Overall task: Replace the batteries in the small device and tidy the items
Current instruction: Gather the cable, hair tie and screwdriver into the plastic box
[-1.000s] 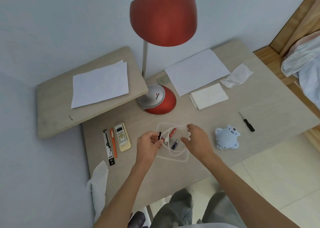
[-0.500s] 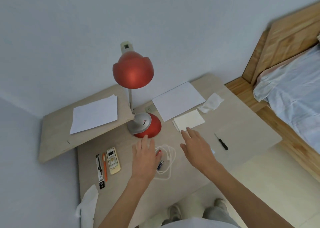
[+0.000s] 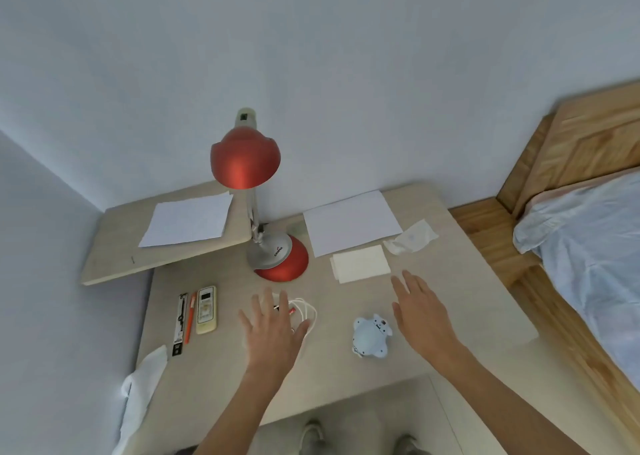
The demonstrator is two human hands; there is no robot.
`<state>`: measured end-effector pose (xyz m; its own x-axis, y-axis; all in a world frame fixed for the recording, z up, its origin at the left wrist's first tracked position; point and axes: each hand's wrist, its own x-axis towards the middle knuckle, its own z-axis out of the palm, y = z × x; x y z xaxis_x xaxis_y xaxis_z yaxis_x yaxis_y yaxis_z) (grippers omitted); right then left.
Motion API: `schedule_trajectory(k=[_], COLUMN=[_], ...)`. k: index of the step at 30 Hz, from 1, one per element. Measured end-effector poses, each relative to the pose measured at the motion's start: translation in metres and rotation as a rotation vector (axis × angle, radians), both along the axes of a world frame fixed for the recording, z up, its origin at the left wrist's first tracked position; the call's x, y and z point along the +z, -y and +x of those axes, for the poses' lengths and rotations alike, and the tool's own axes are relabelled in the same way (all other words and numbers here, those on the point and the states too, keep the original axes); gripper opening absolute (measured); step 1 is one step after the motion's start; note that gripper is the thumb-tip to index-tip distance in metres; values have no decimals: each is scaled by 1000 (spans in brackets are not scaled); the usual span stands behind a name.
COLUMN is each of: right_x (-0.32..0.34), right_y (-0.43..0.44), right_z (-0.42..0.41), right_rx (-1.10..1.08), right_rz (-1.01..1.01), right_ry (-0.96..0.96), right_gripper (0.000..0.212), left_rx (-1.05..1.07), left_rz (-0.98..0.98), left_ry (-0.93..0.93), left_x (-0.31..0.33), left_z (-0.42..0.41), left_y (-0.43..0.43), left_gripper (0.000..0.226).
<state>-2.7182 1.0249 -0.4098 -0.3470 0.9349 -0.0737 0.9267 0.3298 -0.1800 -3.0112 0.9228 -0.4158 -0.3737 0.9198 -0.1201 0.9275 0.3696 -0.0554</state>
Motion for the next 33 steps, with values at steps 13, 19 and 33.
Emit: schedule_trajectory(k=[13, 19, 33], right_x=[-99, -115, -139], right_y=[-16, -35, -40], right_z=[50, 36, 15], right_rx=[-3, 21, -61], right_rz=[-246, -263, -374], right_ry=[227, 267, 268], right_gripper=[66, 64, 52], left_rx=[317, 335, 468], left_rz=[-256, -260, -1], left_ry=[67, 214, 647], left_x=[-108, -128, -139], left_z=[-84, -95, -99], left_y=[38, 43, 23], left_gripper=[82, 78, 51])
